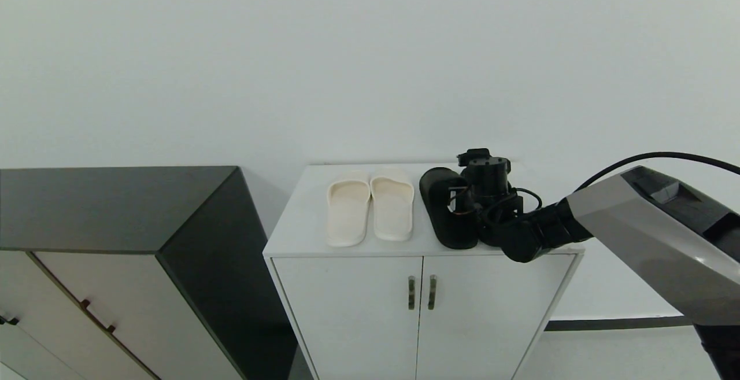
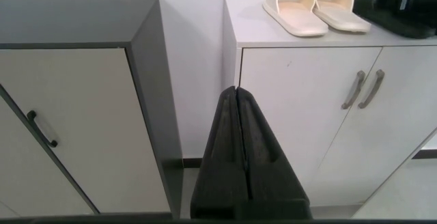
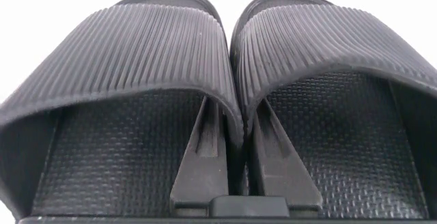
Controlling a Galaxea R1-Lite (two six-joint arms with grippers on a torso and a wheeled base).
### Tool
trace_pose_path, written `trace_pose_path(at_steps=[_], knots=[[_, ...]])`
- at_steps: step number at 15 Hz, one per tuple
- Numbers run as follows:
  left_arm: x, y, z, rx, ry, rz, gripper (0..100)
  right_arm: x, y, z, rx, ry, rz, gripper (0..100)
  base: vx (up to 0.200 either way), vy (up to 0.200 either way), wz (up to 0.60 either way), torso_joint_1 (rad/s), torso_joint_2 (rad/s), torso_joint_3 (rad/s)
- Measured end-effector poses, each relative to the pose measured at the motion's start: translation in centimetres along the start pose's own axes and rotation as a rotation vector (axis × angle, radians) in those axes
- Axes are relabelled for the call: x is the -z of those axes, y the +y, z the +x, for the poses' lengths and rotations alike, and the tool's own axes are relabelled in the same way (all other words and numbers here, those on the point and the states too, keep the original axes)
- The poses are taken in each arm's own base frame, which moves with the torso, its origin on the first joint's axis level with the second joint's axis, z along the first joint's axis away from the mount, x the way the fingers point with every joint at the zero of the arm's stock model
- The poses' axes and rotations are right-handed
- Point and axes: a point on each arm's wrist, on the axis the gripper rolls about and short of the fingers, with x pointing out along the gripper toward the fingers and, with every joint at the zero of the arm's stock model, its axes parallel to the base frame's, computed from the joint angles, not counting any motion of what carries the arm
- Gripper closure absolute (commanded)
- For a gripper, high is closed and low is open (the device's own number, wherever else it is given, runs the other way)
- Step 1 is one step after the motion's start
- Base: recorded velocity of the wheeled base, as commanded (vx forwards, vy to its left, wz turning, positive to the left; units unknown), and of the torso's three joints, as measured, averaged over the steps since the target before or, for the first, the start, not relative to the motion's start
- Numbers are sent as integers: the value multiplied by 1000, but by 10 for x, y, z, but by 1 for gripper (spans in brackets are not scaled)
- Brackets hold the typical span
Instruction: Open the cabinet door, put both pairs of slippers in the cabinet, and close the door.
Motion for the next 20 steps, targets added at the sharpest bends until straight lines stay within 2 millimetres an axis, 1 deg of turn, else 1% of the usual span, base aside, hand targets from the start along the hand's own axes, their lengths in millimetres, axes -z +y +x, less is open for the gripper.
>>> trace_pose_path(at_steps=[3, 5, 6, 8, 10, 12, 14, 16, 18, 20], knots=[[0, 0, 0, 1, 0, 0, 100, -6, 1, -5, 1, -8, 3, 100, 0, 0, 0, 0, 0, 0], [0, 0, 0, 0, 0, 0, 100, -15, 3, -22, -19, -12, 1, 100, 0, 0, 0, 0, 0, 0], [0, 0, 0, 0, 0, 0, 100, -20, 4, -37, -36, -6, -4, 100, 0, 0, 0, 0, 0, 0], [0, 0, 0, 0, 0, 0, 100, -24, 3, -72, -85, 24, -26, 100, 0, 0, 0, 0, 0, 0], [0, 0, 0, 0, 0, 0, 100, -25, 3, -115, -189, 58, -47, 100, 0, 0, 0, 0, 0, 0], [0, 0, 0, 0, 0, 0, 100, -27, -2, -160, -319, 82, -64, 100, 0, 0, 0, 0, 0, 0], [0, 0, 0, 0, 0, 0, 100, -25, -9, -204, -432, 104, -85, 100, 0, 0, 0, 0, 0, 0], [0, 0, 0, 0, 0, 1, 100, -17, -16, -241, -529, 124, -107, 100, 0, 0, 0, 0, 0, 0], [0, 0, 0, 0, 0, 1, 100, -15, -22, -260, -573, 124, -109, 100, 0, 0, 0, 0, 0, 0], [0, 0, 0, 7, 0, 3, 100, -17, -26, -267, -581, 119, -92, 100, -200, 0, 0, -2, 5, 7]])
